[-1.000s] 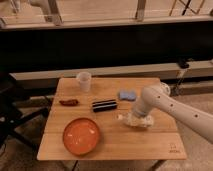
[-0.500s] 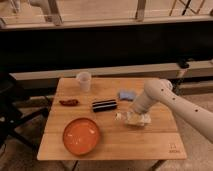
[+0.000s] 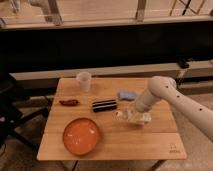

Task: Stand the bottle upright

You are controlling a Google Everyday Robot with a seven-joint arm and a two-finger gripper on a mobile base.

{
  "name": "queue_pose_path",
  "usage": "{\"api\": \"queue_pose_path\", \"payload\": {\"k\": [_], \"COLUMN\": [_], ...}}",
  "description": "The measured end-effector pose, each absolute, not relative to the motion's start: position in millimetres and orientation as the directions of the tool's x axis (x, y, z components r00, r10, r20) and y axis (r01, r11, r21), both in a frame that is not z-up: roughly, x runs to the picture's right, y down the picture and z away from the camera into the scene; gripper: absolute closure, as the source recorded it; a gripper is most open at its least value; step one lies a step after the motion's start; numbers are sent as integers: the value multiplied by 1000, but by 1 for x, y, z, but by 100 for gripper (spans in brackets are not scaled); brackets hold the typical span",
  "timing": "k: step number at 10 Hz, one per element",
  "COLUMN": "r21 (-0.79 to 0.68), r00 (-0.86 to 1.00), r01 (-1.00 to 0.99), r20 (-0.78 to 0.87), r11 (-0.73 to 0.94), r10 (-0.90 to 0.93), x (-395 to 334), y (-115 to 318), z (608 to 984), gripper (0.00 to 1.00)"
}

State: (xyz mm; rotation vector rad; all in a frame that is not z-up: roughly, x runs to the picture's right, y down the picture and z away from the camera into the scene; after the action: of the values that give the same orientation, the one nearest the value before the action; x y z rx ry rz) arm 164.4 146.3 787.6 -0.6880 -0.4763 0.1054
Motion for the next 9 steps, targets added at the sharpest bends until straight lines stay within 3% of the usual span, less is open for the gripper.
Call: {"api": "queue_pose_path", "payload": {"k": [9], "r21": [-694], "r00": [802], "r01": [121], "r20": [489], "r11": [710], "r10": [342], "x": [166], "y": [144], "z": [776], "gripper": [100]}}
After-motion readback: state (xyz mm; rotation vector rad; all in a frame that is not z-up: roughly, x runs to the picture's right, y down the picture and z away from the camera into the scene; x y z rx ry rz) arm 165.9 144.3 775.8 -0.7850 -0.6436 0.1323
